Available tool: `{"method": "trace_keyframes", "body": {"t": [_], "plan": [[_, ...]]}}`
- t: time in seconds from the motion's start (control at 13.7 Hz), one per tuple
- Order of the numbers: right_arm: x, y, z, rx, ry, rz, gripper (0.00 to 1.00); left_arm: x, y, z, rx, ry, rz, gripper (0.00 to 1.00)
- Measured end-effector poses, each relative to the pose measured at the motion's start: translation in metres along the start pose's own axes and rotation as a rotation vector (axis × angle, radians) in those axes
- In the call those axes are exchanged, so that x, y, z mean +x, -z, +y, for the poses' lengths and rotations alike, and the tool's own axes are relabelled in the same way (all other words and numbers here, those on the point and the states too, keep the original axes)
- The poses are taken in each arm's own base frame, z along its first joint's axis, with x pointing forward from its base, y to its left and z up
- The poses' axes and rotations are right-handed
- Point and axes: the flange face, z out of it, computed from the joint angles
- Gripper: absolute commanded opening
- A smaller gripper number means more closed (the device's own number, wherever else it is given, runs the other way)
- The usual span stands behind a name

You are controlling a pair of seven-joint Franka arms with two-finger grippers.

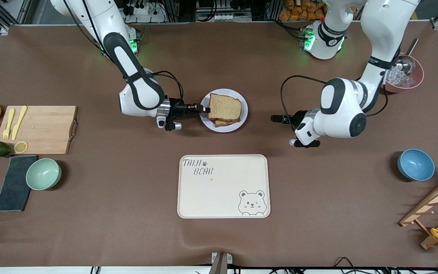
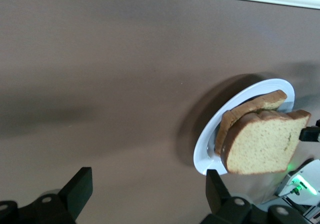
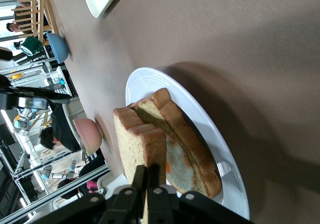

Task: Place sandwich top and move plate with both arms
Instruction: 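Lay the bread on the egg toast and open the right gripper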

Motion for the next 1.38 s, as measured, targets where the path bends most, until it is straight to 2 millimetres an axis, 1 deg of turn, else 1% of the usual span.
{"method": "trace_keyframes", "body": {"t": [0.07, 0.15, 0.22, 0.29, 0.36, 0.44, 0.51, 0.73, 0.8, 0.95, 1.17, 1.24, 1.31, 1.38], "plan": [[0.001, 0.0, 0.0, 0.001, 0.0, 0.001, 0.6, -0.003, -0.013, 0.003, -0.004, 0.004, 0.004, 1.0], [0.002, -0.001, 0.0, 0.001, 0.0, 0.002, 0.65, -0.006, -0.023, 0.005, -0.007, 0.009, 0.008, 1.0], [0.003, -0.001, 0.0, 0.001, 0.0, 0.002, 0.66, -0.009, -0.029, 0.007, -0.021, 0.022, 0.015, 1.0], [0.003, -0.001, 0.0, 0.002, -0.001, 0.003, 0.68, -0.009, -0.031, 0.008, -0.052, 0.046, 0.025, 1.0], [0.003, 0.0, 0.0, 0.002, -0.001, 0.004, 0.75, -0.007, -0.03, 0.009, -0.087, 0.073, 0.042, 1.0], [0.004, 0.001, 0.0, 0.003, -0.002, 0.007, 0.94, -0.005, -0.028, 0.008, -0.115, 0.096, 0.051, 1.0], [0.007, 0.003, -0.001, 0.005, -0.002, 0.013, 1.0, -0.004, -0.027, 0.005, -0.136, 0.118, 0.055, 1.0], [0.02, 0.017, -0.007, 0.008, 0.017, 0.037, 1.0, -0.006, -0.036, -0.005, -0.194, 0.196, 0.071, 1.0], [0.027, 0.027, -0.011, -0.004, 0.04, 0.043, 1.0, -0.008, -0.041, -0.007, -0.205, 0.213, 0.071, 1.0], [0.047, 0.06, -0.019, -0.057, 0.073, 0.047, 1.0, -0.014, -0.052, -0.007, -0.204, 0.224, 0.056, 1.0], [0.076, 0.125, -0.042, -0.137, 0.073, 0.018, 1.0, -0.025, -0.071, 0.002, -0.195, 0.212, 0.051, 1.0], [0.083, 0.149, -0.049, -0.148, 0.084, -0.008, 1.0, -0.031, -0.08, 0.006, -0.19, 0.193, 0.046, 1.0], [0.091, 0.177, -0.052, -0.167, 0.101, -0.029, 1.0, -0.037, -0.088, 0.01, -0.182, 0.168, 0.038, 1.0], [0.1, 0.209, -0.049, -0.197, 0.12, -0.045, 1.0, -0.041, -0.095, 0.012, -0.173, 0.142, 0.033, 1.0]]}}
